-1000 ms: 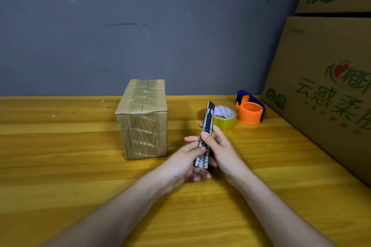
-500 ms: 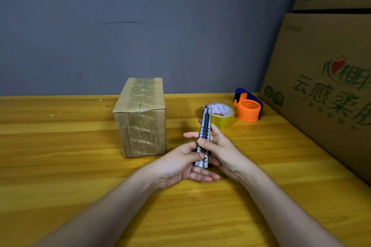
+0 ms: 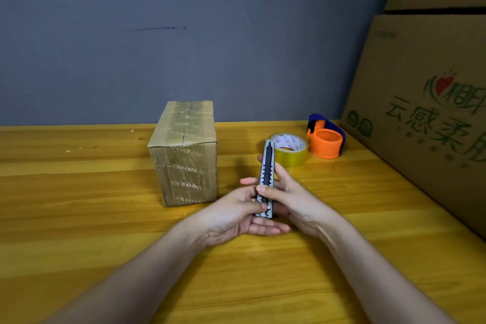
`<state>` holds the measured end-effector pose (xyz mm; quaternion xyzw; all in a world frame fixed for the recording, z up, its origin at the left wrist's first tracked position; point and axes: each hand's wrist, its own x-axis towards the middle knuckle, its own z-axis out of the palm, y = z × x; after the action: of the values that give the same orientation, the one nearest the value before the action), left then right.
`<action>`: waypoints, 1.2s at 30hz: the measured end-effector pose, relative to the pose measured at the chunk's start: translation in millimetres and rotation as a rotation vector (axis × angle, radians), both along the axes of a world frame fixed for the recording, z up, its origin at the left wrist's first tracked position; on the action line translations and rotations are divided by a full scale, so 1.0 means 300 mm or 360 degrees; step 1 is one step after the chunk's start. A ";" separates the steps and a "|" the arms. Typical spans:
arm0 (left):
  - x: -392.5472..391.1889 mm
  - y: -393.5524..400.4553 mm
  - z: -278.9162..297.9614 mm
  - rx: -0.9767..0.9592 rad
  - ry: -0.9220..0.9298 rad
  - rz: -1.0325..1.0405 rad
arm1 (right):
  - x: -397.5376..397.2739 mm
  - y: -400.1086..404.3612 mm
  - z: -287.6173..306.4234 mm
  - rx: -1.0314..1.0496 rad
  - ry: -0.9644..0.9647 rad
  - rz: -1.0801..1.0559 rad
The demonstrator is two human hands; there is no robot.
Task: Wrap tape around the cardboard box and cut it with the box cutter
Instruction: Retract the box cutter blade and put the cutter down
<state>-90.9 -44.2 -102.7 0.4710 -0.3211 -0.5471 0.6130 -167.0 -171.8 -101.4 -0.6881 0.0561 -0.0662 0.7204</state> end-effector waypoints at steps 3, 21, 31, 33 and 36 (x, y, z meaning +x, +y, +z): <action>0.001 -0.001 -0.002 -0.0013 0.0018 0.0000 | 0.002 0.003 -0.003 -0.0008 -0.0034 -0.0024; 0.006 0.002 -0.007 -0.0036 -0.0061 -0.0045 | -0.007 -0.010 -0.017 0.0144 -0.0049 0.0045; 0.002 -0.033 -0.035 -0.0003 -0.0561 0.0404 | 0.030 0.033 -0.041 -0.0393 -0.0299 -0.0536; 0.004 -0.029 -0.036 0.0058 -0.0999 0.0534 | 0.032 0.028 -0.048 -0.0487 -0.0305 -0.0638; 0.012 -0.017 -0.033 0.0272 -0.1787 0.0759 | 0.041 0.025 -0.058 -0.0662 -0.0276 -0.0777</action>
<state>-87.2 -49.3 -112.6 0.7934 -0.4358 -0.0872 0.4160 -154.6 -164.5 -118.9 -0.7785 0.1431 -0.3053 0.5294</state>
